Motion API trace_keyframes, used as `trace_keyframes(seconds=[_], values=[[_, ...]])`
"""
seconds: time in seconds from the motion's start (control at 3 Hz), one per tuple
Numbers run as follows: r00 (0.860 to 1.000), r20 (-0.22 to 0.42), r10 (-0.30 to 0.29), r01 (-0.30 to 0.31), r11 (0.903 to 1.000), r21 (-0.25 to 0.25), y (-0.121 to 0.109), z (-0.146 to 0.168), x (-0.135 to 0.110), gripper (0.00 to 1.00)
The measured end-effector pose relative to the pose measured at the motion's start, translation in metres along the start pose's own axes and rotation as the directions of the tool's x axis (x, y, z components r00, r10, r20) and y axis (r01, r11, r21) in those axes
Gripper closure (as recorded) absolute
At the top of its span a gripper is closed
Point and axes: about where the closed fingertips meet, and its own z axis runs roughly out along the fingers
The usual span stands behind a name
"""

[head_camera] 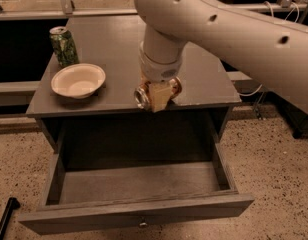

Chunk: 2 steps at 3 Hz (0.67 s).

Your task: Pick orange can from top drawer and place on counter

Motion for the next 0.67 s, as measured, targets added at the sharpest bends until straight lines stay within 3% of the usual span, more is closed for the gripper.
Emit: trace_keyframes(seconds=[0.33, 0.67], values=[[0.999, -0.031, 0.044, -0.046, 0.9982, -0.038, -0.025, 0.021, 0.002, 0.76], [0.998, -0.026, 0.065, -0.066, 0.9968, -0.046, -0.036, 0.029, 0.003, 0.61]])
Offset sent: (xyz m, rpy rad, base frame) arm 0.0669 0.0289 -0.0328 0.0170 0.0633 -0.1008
